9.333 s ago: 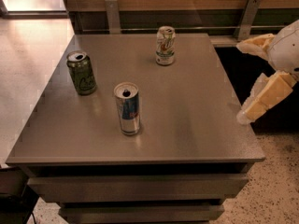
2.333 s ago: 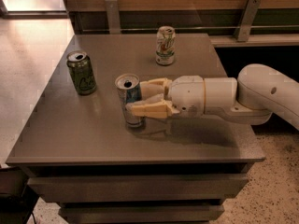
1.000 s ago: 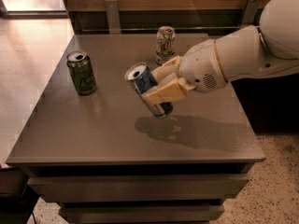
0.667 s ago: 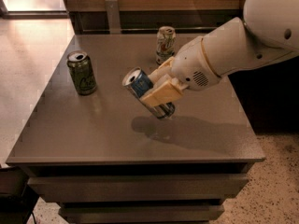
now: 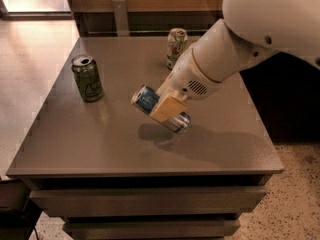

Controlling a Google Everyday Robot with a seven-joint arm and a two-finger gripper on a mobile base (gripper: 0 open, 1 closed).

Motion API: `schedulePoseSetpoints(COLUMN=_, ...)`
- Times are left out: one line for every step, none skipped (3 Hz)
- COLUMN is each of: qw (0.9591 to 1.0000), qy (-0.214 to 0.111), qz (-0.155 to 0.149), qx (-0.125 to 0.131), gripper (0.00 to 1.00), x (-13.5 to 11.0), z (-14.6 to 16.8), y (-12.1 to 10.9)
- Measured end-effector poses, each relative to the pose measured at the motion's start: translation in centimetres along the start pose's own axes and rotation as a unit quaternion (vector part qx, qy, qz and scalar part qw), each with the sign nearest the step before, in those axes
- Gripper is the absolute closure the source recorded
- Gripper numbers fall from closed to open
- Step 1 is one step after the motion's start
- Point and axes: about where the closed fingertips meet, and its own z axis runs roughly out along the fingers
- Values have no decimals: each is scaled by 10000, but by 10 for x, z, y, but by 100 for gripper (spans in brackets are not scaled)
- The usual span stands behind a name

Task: Knock redbull can over

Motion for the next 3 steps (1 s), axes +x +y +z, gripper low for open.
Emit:
schedulePoseSetpoints(qw=9993, qy=352, qz=-5, qx=-127, gripper=100, x=5, z=20, y=3)
schedulePoseSetpoints(qw=9980, qy=513, qz=39, qx=-368, gripper=100, x=17, z=53, y=6)
schedulePoseSetpoints(qw=9972, qy=550, qz=59, qx=-513, gripper=100, x=23, z=72, y=8)
